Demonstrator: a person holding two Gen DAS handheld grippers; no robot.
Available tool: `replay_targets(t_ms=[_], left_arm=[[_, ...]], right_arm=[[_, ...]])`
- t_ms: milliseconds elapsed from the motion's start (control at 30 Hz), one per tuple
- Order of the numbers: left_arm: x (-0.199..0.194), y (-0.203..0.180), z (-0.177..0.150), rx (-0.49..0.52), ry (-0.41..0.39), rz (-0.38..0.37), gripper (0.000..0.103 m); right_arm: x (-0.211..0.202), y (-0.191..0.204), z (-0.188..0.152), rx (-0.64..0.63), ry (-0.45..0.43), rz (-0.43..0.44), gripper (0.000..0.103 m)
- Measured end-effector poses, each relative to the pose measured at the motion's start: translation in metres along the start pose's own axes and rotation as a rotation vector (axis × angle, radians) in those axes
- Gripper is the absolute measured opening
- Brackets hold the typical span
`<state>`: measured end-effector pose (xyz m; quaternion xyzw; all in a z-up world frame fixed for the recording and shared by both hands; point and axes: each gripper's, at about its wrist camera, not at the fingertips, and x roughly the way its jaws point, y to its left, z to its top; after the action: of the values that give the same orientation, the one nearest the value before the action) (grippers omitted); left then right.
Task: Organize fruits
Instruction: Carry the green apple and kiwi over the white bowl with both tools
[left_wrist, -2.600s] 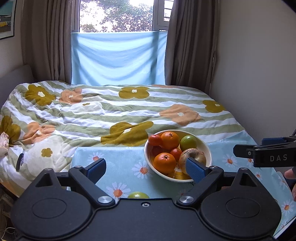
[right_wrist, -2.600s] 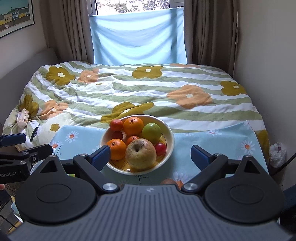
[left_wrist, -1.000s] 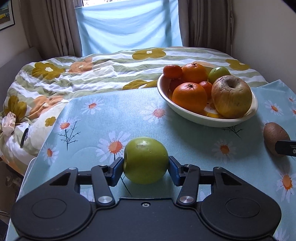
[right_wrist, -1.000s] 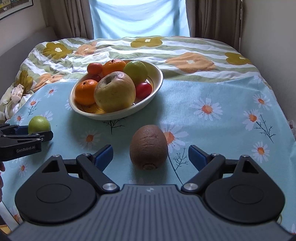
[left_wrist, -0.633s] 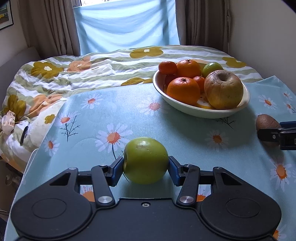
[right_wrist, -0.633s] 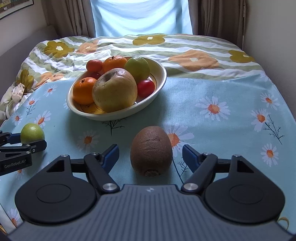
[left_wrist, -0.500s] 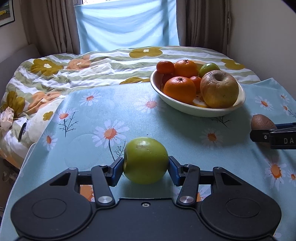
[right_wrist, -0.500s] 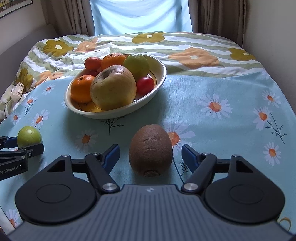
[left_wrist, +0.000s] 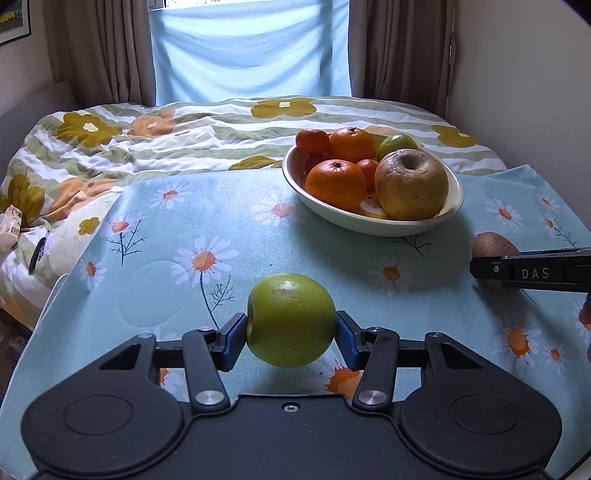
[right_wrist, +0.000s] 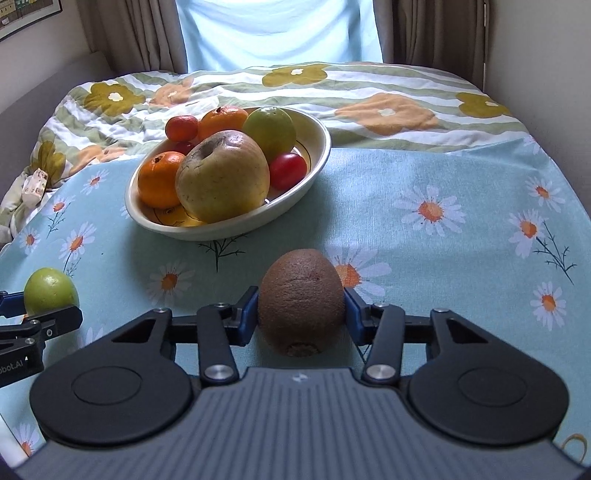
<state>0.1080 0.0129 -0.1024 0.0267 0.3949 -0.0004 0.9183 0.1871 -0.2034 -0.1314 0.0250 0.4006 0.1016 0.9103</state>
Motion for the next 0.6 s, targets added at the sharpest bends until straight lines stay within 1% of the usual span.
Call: replay_targets(t_ms=[233,600], left_arm=[[-0.016,-0.002,0.011,-0.002,-0.028,-0.013,0.056],[-0.051,-0.002,0.044,-0.002,-0.087,-0.033,0.056]], right_arm=[[-0.017,-0.001,0.008,0.014,-0.019,0.007,0.061],[-0.068,0.012,0.039,-0.002,-0.069,0.008,0.061]])
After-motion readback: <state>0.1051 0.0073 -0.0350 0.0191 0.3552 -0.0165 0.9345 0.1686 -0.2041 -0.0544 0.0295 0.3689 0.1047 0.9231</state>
